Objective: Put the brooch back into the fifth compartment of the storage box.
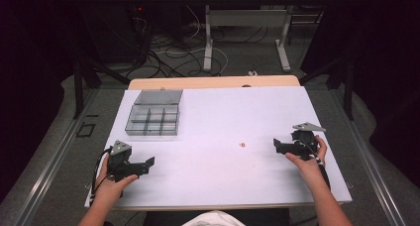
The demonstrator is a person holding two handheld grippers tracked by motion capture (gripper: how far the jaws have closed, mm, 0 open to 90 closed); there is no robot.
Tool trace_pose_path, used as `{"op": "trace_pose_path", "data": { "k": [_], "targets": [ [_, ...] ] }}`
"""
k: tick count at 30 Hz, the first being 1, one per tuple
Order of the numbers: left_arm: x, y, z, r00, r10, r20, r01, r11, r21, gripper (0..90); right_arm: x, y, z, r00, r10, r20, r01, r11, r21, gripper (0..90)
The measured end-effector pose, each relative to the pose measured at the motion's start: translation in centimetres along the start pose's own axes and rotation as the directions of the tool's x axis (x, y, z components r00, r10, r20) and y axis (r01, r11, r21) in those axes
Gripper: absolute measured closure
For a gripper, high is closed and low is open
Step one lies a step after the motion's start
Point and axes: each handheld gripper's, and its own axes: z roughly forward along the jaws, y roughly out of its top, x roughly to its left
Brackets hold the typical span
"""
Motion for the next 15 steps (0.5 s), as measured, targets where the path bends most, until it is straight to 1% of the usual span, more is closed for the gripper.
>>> {"op": "trace_pose_path", "data": {
  "k": [4, 5, 6, 7, 8, 10, 12, 13, 14, 15],
  "targets": [
    [0.0, -0.1, 0.0, 1.0, -0.004, 0.002, 0.004, 1.0, -0.002, 2.2, 0.5, 0.2, -0.1, 0.9994, -0.034, -0.006, 0.034, 0.999, -0.005, 0.0],
    [0.0, -0.1, -0.1, 1.0, -0.004, 0.0, 0.004, 1.0, 0.0, 2.3, 0.7, 0.3, -0.1, 0.9993, -0.038, -0.005, 0.038, 0.999, -0.003, 0.0],
    [0.0, -0.1, -0.2, 1.0, -0.002, 0.003, 0.001, 0.9999, 0.013, 2.3, 0.7, 0.3, -0.1, 0.9987, -0.05, -0.008, 0.05, 0.999, -0.007, 0.0],
    [0.0, -0.1, -0.1, 1.0, -0.008, -0.001, 0.008, 1.0, -0.002, 2.3, 0.9, 0.4, -0.1, 0.9987, -0.049, -0.011, 0.049, 0.999, -0.008, 0.0],
    [0.0, -0.1, -0.2, 1.0, -0.009, -0.001, 0.009, 0.9999, -0.005, 2.3, 1.1, 0.5, -0.2, 0.998, -0.062, -0.014, 0.062, 0.998, -0.013, 0.0],
    [-0.1, -0.1, -0.2, 0.9999, -0.01, -0.003, 0.01, 0.9999, -0.003, 2.3, 1.2, 0.6, -0.2, 0.9977, -0.066, -0.018, 0.066, 0.998, -0.014, 0.0],
    [0.0, -0.2, -0.3, 1.0, 0.001, -0.002, -0.001, 1.0, 0.003, 2.3, 1.5, 0.7, -0.3, 0.9961, -0.086, -0.017, 0.086, 0.996, -0.016, 0.2],
    [0.0, -0.2, -0.3, 1.0, -0.006, -0.002, 0.006, 1.0, -0.003, 2.3, 1.6, 0.8, -0.3, 0.9956, -0.092, -0.015, 0.092, 0.996, -0.021, 0.6],
    [0.0, -0.2, -0.4, 1.0, -0.005, 0.0, 0.005, 0.9999, 0.011, 2.3, 1.7, 0.9, -0.4, 0.9951, -0.098, -0.013, 0.098, 0.995, -0.019, 1.1],
    [-0.1, -0.3, -0.4, 1.0, -0.006, -0.003, 0.006, 1.0, 0.0, 2.3, 1.9, 0.9, -0.3, 0.9944, -0.105, -0.015, 0.105, 0.994, -0.019, 1.4]
  ]
}}
